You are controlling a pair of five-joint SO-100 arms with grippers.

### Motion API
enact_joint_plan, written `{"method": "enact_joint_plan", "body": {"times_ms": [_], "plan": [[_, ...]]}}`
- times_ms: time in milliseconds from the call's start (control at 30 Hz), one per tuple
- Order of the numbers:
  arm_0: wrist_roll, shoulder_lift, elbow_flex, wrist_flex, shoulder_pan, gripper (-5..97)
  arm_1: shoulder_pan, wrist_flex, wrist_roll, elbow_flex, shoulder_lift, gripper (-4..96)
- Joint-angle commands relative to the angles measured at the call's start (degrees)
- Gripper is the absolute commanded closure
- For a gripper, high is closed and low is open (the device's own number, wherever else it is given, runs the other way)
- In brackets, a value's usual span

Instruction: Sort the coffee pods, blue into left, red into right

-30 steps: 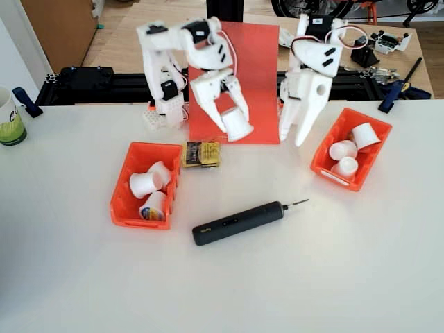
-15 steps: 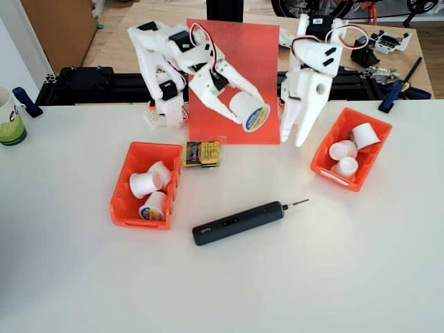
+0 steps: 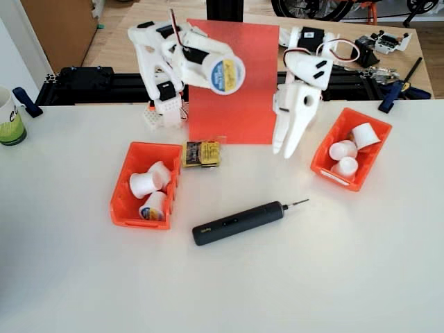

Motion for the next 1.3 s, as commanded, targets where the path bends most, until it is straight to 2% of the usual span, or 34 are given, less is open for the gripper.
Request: {"method": "enact_joint_plan", "body": {"times_ms": [0, 67, 167, 233, 433, 500, 633, 800, 900, 1033, 1133, 1200, 1267], "plan": [[-3.16, -0.97, -0.62, 2.29, 4.48, 75, 0.88, 0.44, 0.44, -1.05, 0.35, 71.8], [-7.12, -2.46, -0.62, 4.92, 7.91, 75, 1.14, 2.02, 0.62, -2.37, 0.35, 71.8], [-15.64, -3.6, 3.16, 7.03, 12.39, 75, 2.02, 4.75, 0.79, -4.66, 0.35, 71.9], [-20.83, -3.52, 6.77, 8.44, 14.77, 78, 3.34, 4.92, -0.62, -5.01, 0.35, 72.0], [-31.38, -3.25, 8.61, 21.45, 22.68, 77, 6.06, 1.49, -2.99, -4.22, 0.26, 72.5], [-34.72, -3.34, 10.72, 22.15, 25.75, 76, 6.06, 0.09, -2.29, -4.04, -0.26, 72.7], [-45.44, -2.99, 18.19, 22.15, 30.23, 72, 6.24, -2.72, -2.37, -4.04, -1.93, 72.6], [-56.07, 1.76, 31.29, 19.78, 30.06, 69, 6.59, -5.36, -3.6, -4.04, -3.87, 72.2], [-60.38, 3.69, 38.94, 15.73, 30.41, 68, 6.94, -6.15, -4.48, -4.04, -4.83, 72.3], [-67.32, 12.13, 45.7, 17.23, 31.64, 68, 7.65, -8.35, -5.89, -4.04, -6.33, 72.2], [-68.03, 18.81, 44.3, 23.2, 31.03, 68, 8.26, -10.55, -7.47, -4.04, -7.65, 71.7], [-68.03, 19.78, 39.55, 30.59, 29.88, 68, 8.61, -12.74, -9.32, -4.04, -9.05, 71.1], [-67.85, 19.86, 33.84, 38.67, 29.53, 68, 8.7, -13.54, -9.4, -4.04, -10.28, 70.6]]}}
